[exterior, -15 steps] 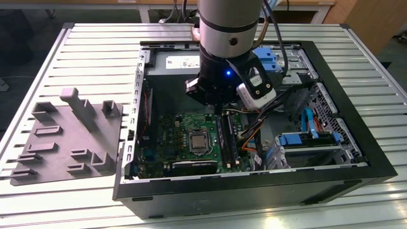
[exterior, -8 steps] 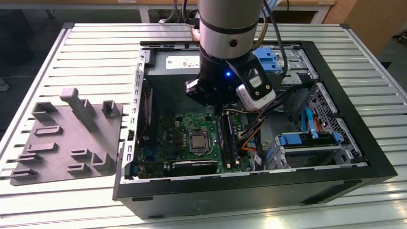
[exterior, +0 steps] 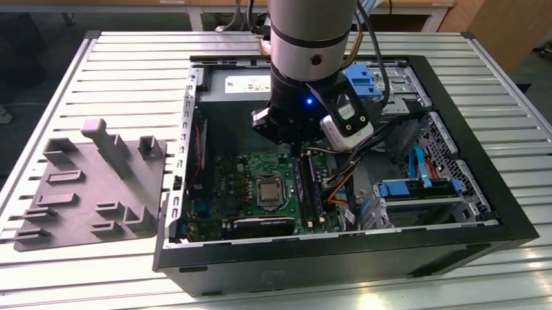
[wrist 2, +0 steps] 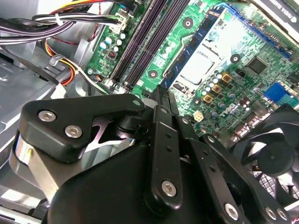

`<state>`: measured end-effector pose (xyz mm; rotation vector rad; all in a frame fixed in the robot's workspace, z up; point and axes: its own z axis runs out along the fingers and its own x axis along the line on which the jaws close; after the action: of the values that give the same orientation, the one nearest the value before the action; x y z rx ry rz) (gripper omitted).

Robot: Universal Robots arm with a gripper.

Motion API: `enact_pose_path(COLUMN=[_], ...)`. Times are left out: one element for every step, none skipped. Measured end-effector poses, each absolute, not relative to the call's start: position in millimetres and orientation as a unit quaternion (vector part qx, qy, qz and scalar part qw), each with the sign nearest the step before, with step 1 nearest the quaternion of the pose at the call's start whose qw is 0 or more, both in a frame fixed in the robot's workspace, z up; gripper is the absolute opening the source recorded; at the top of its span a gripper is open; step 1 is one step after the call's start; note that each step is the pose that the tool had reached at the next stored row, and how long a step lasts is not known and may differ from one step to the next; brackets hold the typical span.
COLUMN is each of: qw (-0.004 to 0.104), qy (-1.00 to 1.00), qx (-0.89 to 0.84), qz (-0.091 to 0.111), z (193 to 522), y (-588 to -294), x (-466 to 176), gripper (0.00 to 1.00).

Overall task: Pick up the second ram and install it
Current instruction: 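Insert the second ram into the second slot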

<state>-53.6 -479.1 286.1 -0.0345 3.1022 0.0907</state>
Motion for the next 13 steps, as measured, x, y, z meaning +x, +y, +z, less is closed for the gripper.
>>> enact_pose_path(qw=[0.019,0.019,0.019,0.019,0.019,0.019,0.019,0.019,0.019,0.019,0.019,0.019,0.019], qy=[0.999,0.999,0.999,0.999,0.999,0.999,0.999,0.999,0.999,0.999,0.999,0.999,0.999], qx=[-0.011,-0.011,-0.011,-0.011,-0.011,-0.011,-0.011,-0.011,-0.011,-0.011,-0.011,-0.011,-0.011], qz=[0.029,0.029,0.029,0.029,0.029,0.029,0.029,0.029,0.029,0.029,0.029,0.029,0.029], z=[285.9,285.7,285.3,284.8,284.5,284.0,283.7,283.3,283.0,282.7,282.5,282.3,282.1], y=[-479.1,-479.1,-479.1,-479.1,-479.1,-479.1,-479.1,-479.1,-479.1,-479.1,-479.1,-479.1,-479.1], x=[-53.5,-53.4,-53.3,-53.2,-52.9,-52.8,-52.6,-52.5,-52.4,-52.3,-52.2,-52.2,-52.2], gripper=[0.12,0.12,0.12,0.12,0.12,0.12,0.12,0.12,0.12,0.12,0.12,0.12,0.12])
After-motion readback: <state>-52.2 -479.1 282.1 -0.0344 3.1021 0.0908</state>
